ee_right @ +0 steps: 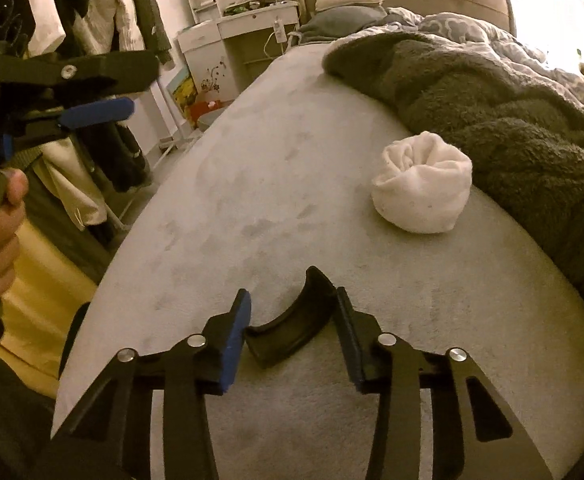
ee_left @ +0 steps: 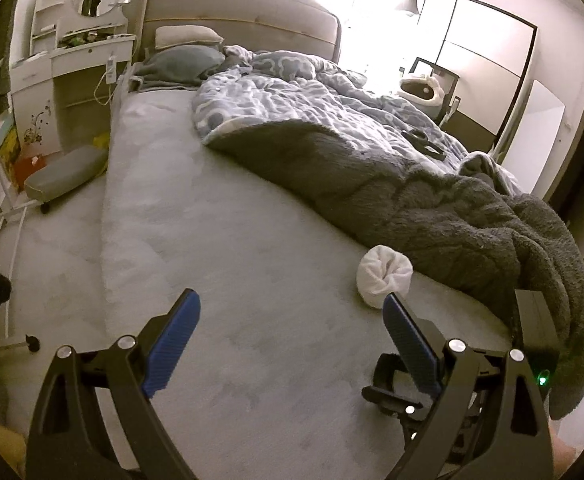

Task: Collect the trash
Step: 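Grasp the white tissue ball with the left tool while the right tool holds the black piece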

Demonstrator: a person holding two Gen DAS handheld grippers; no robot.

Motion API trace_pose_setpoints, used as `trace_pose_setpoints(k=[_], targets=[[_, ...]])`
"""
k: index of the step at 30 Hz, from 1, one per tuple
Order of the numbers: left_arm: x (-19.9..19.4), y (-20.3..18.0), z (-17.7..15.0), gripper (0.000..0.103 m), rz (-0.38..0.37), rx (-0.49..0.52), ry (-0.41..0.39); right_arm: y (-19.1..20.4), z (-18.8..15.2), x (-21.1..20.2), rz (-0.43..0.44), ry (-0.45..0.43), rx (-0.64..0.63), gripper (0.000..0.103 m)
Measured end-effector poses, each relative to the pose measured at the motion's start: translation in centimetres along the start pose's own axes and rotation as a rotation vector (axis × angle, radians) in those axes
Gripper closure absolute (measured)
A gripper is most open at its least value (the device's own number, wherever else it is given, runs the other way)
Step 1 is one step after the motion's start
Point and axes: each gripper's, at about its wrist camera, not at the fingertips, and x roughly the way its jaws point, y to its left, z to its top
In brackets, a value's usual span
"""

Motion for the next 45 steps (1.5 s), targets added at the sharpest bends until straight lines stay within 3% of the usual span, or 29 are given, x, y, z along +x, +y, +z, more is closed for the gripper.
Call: trace_pose_setpoints(k=[4,20,35,40,45], targets=[[1.1,-1.2,0.1,0.009,-0.02,-0.002,0.0,-1.2,0.0,-0.8,0.026,-0.015,0.059,0.061],[5.6,-7.3,0.5,0.009,-0.053,0.076,-0.007,-7.2,-1.4,-6.1,-0.048,-0.064,0.195,0.061],[14.2,-9.0,-1.7,0.01,-0.051,0.112,0.11,-9.6,-2.0,-9.5,-0.064,-0.103,0.257,0.061],[15.3,-8.7,-1.7,0.02,-0.056,0.094,0.126,-9.6,-1.8,-10.3,-0.064,-0.118,0.253,0.061],[15.3,-9.5,-1.8,0.045,-0.046,0.13,0.124,-9.5,-1.6,-11.1,-0.059,-0.133,0.257,0.061]])
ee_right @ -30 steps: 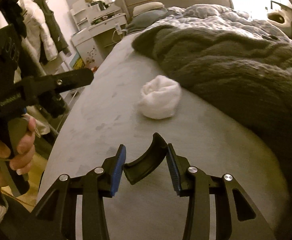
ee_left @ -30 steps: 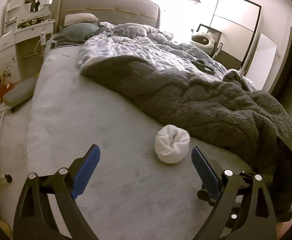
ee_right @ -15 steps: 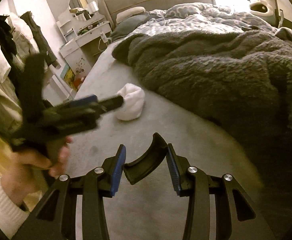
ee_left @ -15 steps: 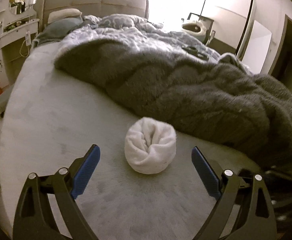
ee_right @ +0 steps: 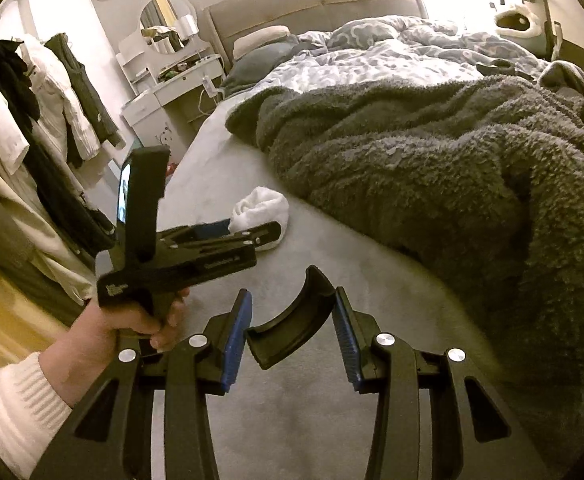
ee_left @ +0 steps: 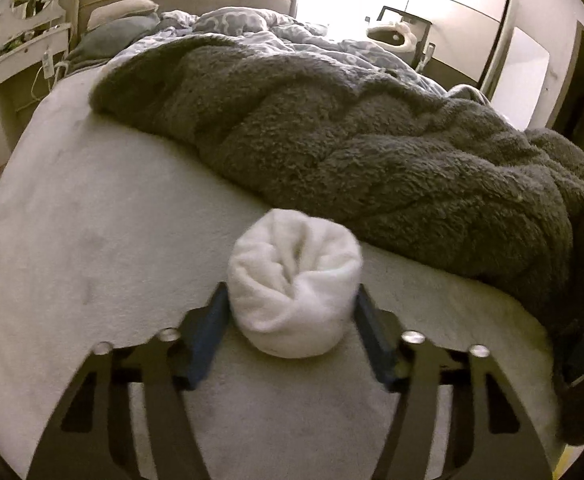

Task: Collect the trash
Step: 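Grasp the white tissue ball with the left tool while the right tool holds the black piece, then carry the tissue ball and black piece over the black bin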

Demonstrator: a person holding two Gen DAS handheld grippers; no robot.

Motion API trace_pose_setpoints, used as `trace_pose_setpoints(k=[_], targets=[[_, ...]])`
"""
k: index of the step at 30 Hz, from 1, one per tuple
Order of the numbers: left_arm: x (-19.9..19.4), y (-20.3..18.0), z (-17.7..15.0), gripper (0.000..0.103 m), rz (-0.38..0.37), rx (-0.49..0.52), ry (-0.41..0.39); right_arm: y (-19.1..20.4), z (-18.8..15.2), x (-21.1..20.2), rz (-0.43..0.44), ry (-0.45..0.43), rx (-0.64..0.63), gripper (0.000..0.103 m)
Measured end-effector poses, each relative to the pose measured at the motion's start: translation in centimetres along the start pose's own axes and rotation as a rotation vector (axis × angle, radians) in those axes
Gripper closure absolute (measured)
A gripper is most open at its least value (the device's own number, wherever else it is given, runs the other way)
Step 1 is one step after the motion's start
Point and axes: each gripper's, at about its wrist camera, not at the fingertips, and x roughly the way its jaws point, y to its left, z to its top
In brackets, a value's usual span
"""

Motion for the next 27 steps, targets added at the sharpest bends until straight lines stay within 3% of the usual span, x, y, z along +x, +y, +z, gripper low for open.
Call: trace_pose_setpoints(k=[5,22,27], targets=[[-0.8,-1.0,-0.3,0.055,0.037,0.042,0.003,0.8,0.4,-1.3,-0.001,-0.033,-0.009,0.061],[-10.1,-2.4,-4.3,0.057,0.083,0.12,-0.034,5.6,-1.2,-4.9,-0.049,-0.117,-0.045,0.061],[-13.5,-1.6,-6.9,0.057,0.072,0.075,-0.03,7.8,-2.3,-5.6,-0.05,-0.133,-0.055,0.061]])
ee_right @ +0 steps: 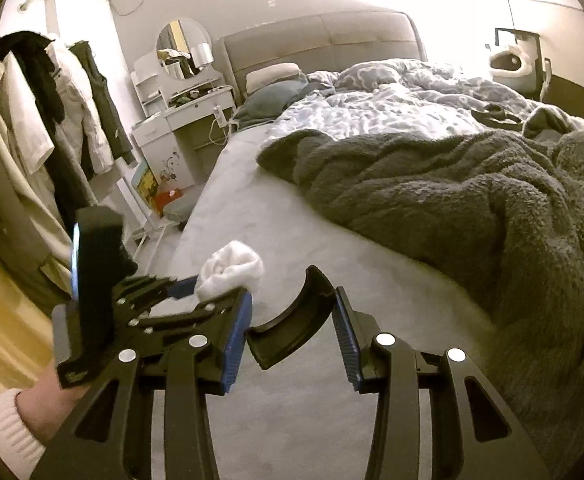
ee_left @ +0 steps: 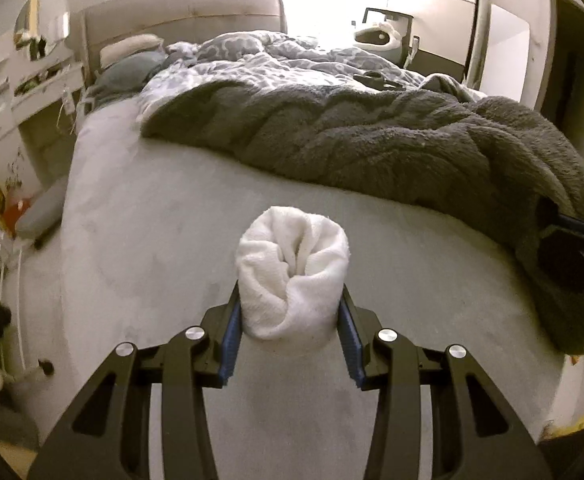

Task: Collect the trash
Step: 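Carry the tissue ball and black piece over the black bin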

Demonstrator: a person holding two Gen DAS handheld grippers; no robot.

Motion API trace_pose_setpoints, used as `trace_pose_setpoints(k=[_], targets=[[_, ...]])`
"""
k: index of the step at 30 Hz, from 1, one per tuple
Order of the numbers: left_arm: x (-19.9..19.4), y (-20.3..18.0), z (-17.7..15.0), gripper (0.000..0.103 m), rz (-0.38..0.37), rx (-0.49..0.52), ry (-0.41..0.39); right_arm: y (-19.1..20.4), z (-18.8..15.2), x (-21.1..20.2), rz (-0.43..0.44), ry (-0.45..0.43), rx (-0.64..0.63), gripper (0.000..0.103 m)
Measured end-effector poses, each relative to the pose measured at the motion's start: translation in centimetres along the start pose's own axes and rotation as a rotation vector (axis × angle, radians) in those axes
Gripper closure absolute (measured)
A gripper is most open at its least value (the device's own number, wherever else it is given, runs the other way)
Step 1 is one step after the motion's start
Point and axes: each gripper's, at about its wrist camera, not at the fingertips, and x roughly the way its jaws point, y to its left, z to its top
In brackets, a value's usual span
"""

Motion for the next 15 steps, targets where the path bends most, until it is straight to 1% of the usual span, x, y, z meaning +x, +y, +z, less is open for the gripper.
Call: trace_pose_setpoints(k=[4,8,15], targets=[[-2.1,0.1,-2.0,0.057,-0.007,-0.026,0.007,1.8,-0.5,-0.6,-0.008,-0.012,-0.012,0.061],[-4.1,0.1,-3.9,0.057,0.025,-0.003,0.002,3.9,-1.7,-1.9,0.009,-0.027,0.002,0.061],[-6.4,2.2,-6.8,0.057,0.057,-0.034,0.008,6.7,-3.2,-2.8,0.016,-0.021,-0.015,0.061]])
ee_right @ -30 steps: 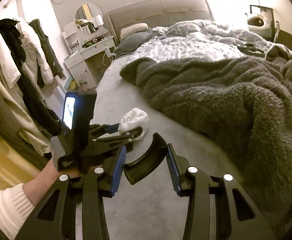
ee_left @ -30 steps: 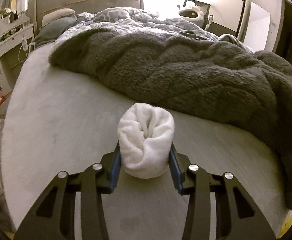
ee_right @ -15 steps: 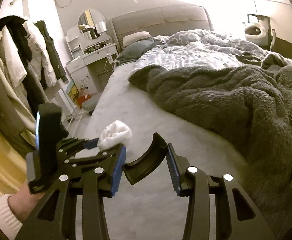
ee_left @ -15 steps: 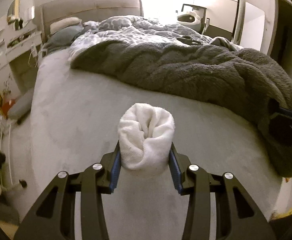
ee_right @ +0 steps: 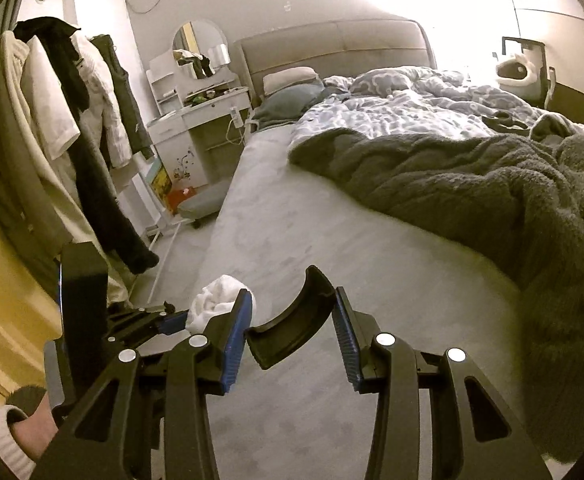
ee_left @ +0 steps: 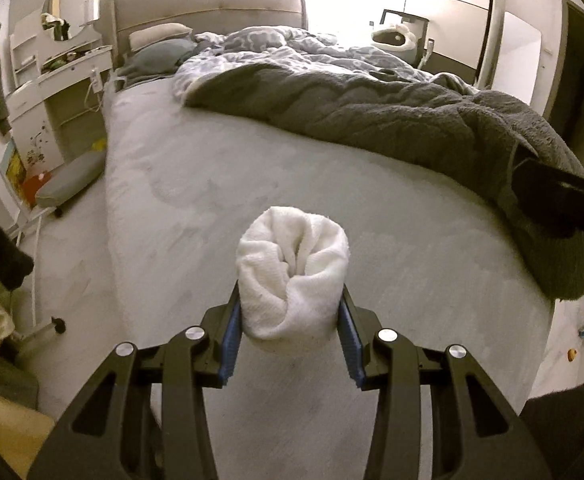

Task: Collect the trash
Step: 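Carry the tissue ball and black piece over the black bin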

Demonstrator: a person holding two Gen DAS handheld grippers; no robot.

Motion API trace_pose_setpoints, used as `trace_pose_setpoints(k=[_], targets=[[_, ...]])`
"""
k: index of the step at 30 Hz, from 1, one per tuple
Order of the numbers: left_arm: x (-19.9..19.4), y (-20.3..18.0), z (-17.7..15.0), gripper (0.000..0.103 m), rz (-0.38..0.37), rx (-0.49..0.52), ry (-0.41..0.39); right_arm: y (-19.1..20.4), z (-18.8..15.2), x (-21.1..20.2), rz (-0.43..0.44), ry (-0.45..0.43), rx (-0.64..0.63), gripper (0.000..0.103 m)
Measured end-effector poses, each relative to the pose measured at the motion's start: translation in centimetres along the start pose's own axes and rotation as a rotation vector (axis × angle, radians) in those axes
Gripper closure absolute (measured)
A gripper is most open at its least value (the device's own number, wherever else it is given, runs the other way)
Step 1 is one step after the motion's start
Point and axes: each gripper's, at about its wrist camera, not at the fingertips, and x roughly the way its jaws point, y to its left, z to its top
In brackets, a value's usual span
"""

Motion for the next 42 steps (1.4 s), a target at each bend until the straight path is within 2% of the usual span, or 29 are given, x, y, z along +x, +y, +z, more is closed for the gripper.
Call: trace_pose_setpoints(k=[5,11,17,28,34,39,42], targets=[[-1.5,2.1,-1.5,0.057,0.026,-0.022,-0.003,1.5,-0.6,-0.3,0.009,0.003,-0.004,0.061],[-3.6,6.2,-3.5,0.057,0.085,-0.1,-0.008,4.1,-1.6,0.5,0.043,0.029,-0.02,0.061],[-4.7,10.5,-6.2,0.057,0.139,-0.161,0.032,8.0,-2.1,1.8,0.1,0.05,-0.053,0.061],[-3.1,19.2,-12.8,0.056,0.23,-0.29,0.217,15.9,-3.6,5.7,0.22,0.12,-0.124,0.061],[-1.8,22.8,-16.6,0.056,0.204,-0.389,0.321,18.5,-4.1,7.3,0.26,0.152,-0.146,0.061],[0.1,23.8,-19.4,0.055,0.179,-0.428,0.434,20.7,-4.9,8.9,0.288,0.186,-0.177,0.061],[0.8,23.7,-20.3,0.054,0.164,-0.436,0.467,21.8,-5.6,9.9,0.297,0.213,-0.198,0.061]])
